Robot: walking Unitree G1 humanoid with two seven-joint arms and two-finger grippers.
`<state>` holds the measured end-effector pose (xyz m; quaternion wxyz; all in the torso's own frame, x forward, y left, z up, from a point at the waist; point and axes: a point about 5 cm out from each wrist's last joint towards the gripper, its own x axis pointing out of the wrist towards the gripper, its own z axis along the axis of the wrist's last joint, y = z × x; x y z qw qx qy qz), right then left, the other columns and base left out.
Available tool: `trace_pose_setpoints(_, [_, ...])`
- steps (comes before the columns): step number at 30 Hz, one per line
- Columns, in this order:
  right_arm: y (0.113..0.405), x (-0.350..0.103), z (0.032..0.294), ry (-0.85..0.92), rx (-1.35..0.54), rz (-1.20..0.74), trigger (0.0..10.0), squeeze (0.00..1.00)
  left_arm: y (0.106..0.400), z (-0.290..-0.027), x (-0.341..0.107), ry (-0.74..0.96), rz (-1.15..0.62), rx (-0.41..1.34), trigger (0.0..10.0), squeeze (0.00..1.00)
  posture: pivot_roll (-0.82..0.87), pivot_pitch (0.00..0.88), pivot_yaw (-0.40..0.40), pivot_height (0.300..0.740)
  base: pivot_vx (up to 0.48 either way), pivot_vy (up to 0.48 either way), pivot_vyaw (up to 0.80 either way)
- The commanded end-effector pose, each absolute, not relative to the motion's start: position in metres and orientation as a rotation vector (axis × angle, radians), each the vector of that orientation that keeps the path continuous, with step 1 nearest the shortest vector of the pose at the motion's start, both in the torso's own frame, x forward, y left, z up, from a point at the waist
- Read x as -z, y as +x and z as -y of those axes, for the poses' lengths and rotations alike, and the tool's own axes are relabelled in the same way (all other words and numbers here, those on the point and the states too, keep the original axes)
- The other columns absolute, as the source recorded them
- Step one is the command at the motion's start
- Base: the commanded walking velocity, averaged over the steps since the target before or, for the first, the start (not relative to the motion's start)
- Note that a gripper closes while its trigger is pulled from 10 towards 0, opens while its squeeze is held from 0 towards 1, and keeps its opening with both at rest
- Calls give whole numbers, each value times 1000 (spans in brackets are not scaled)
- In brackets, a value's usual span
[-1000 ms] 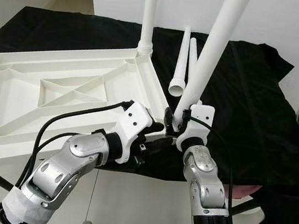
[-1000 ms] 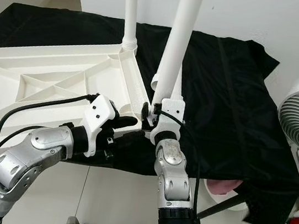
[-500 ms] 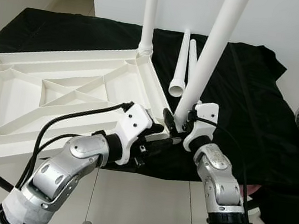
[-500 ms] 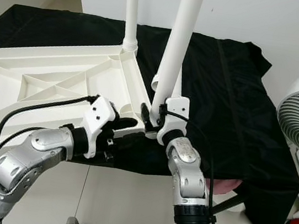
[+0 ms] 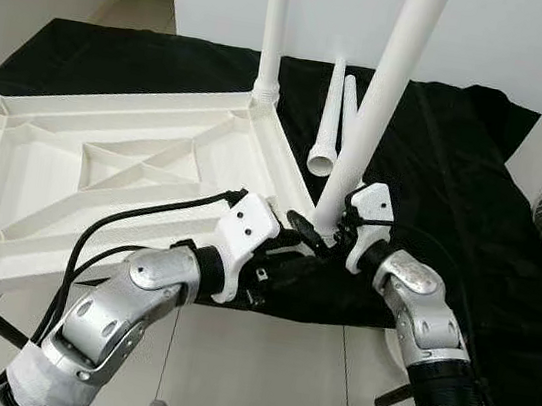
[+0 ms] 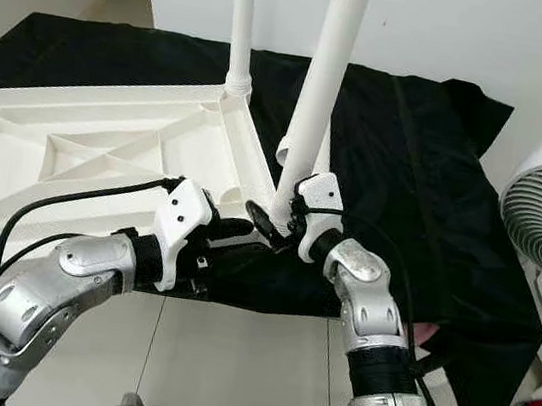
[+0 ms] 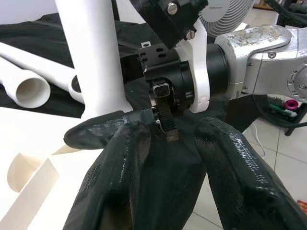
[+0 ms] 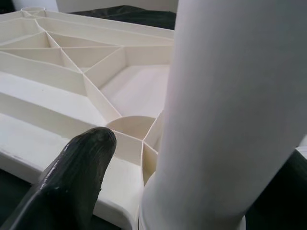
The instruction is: Building children table
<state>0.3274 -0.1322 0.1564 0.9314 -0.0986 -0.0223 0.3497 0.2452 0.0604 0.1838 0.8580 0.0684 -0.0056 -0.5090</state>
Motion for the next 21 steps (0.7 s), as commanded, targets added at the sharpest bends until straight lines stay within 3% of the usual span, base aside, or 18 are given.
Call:
trace_pose_setpoints(1, [331,-157,135,-229,-736,44,10000,0,247,-61,-171,158,-18,1034,10000,0,-44,33,1,740,0,0,0])
trace_pose_setpoints(11, [335,-153,136,-245,-785,31,10000,0,248,-59,-165,171,-26,1011,10000,0,-40,29,-1,740,0,0,0])
trace_pose_setpoints(12, [335,-153,136,-243,-795,30,9294,0,248,-58,-165,172,-25,1012,10000,0,-40,29,-1,740,0,0,0])
trace_pose_setpoints(13, [335,-153,136,-243,-795,30,9294,0,248,-58,-165,172,-25,1012,10000,0,-40,29,-1,740,0,0,0])
trace_pose_setpoints(14, [336,-152,138,-240,-803,31,0,0,248,-58,-166,174,-23,1016,10000,0,-42,29,3,740,0,0,0])
trace_pose_setpoints(21, [336,-149,140,-228,-813,28,0,0,248,-57,-166,178,-18,1021,10000,0,-45,33,4,740,0,0,0])
